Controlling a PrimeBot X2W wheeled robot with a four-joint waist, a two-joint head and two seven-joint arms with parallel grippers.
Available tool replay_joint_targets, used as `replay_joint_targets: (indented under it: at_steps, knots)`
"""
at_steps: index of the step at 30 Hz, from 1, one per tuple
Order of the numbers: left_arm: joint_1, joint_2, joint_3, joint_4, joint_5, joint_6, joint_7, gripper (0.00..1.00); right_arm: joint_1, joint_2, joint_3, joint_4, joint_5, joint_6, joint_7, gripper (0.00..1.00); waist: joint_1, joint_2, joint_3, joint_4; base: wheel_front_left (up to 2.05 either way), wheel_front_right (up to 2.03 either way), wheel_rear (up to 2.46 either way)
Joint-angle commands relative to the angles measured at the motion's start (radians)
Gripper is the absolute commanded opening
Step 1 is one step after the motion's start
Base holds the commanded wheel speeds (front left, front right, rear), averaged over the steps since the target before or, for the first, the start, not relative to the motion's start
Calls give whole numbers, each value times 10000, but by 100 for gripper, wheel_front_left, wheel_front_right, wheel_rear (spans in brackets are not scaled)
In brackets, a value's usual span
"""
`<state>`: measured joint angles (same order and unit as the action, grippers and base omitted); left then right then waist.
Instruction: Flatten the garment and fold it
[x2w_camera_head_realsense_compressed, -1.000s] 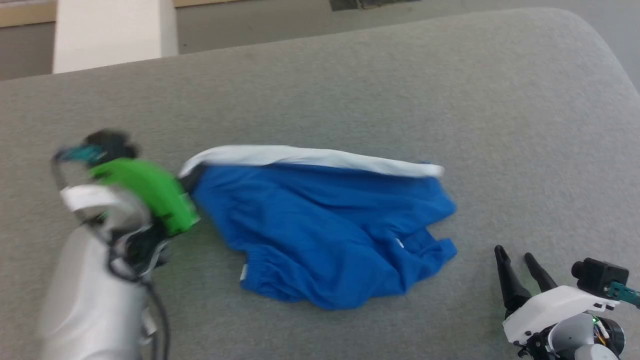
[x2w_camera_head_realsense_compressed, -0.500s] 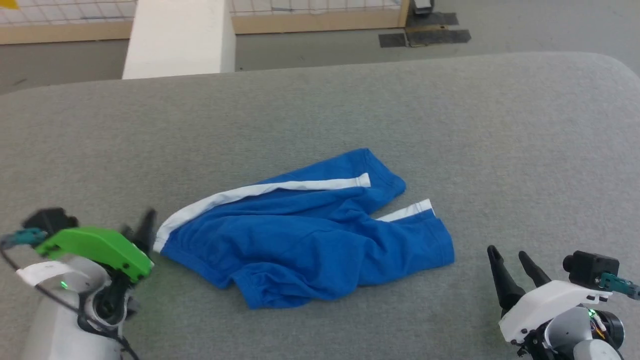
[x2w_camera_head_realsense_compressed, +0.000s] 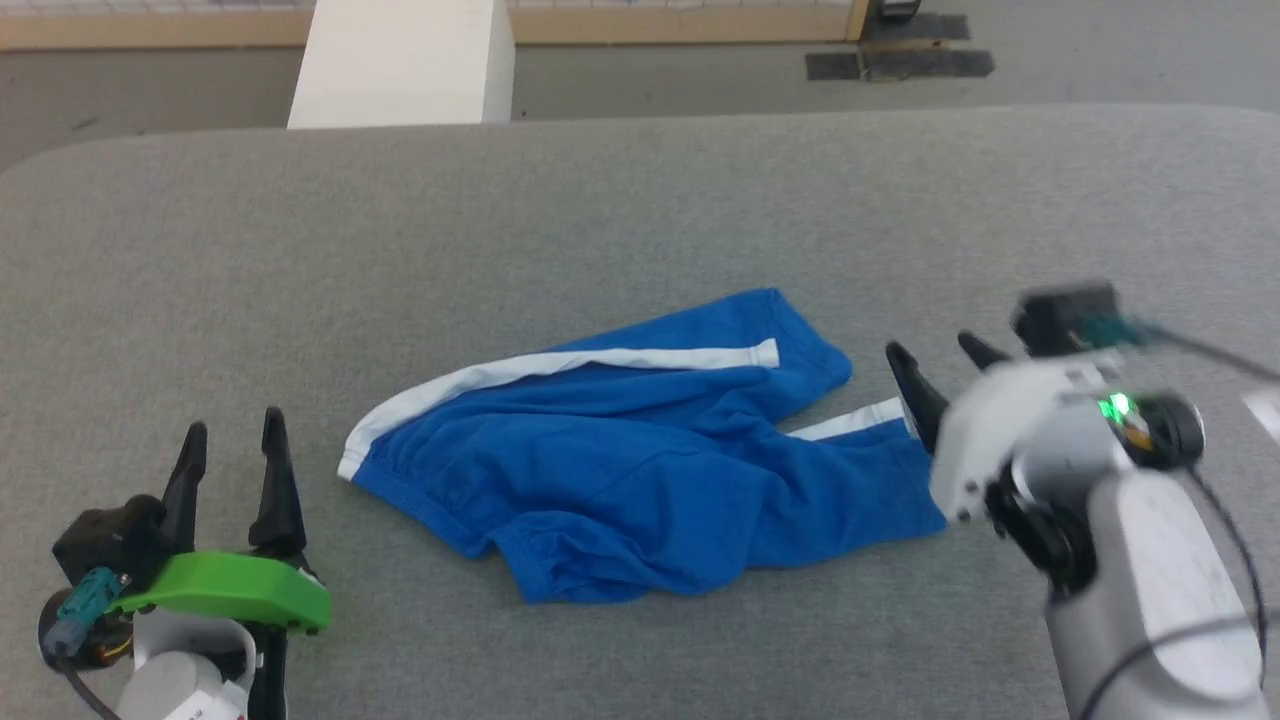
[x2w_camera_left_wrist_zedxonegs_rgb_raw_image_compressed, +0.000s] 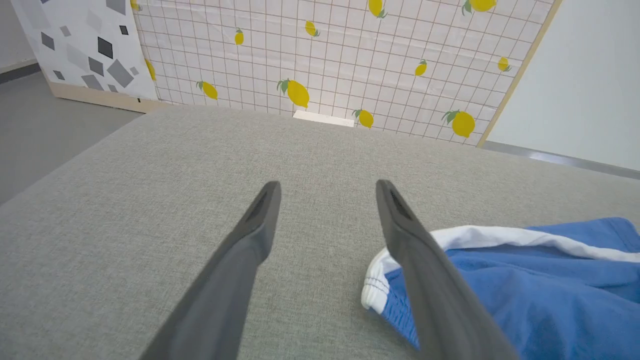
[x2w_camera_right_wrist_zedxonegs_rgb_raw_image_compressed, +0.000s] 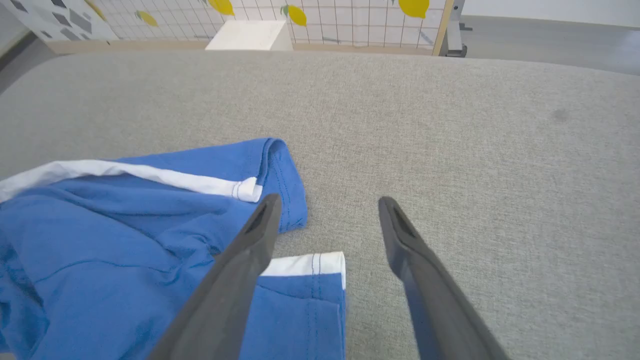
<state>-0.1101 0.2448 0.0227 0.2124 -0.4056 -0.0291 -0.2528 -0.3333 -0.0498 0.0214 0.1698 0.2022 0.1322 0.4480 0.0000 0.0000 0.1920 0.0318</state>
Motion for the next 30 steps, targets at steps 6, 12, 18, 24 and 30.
replay_joint_targets:
  at_steps: [6, 12, 18, 24, 30]
  knots:
    - [-493, -414, 308, -432, 396, -495, -86, 100, -1989, -4, 878, 1469, -1726, -15, 1850, 100, 0, 0, 948, 936, 0, 0, 0]
    - [-885, -658, 525, -483, 805, -762, -88, 100, -2477, -4, 1470, 2886, -2752, -15, 2807, 100, 0, 0, 1314, 1324, 0, 0, 0]
    - [-942, -951, 695, -397, 1047, -916, -88, 100, -2450, -4, 1418, 3541, -2411, -15, 2680, 0, 0, 0, 1278, 1327, 0, 0, 0]
    - [-754, -1115, 781, -329, 1241, -978, -89, 100, -2319, -4, 150, 2751, -1856, -15, 1159, 0, 0, 0, 749, 1001, 0, 0, 0]
    - [-377, -1312, 693, -247, 1398, -1000, -89, 100, -557, -4, -1899, 1105, -1199, -15, 574, 0, 0, 0, 54, 691, 0, 0, 0]
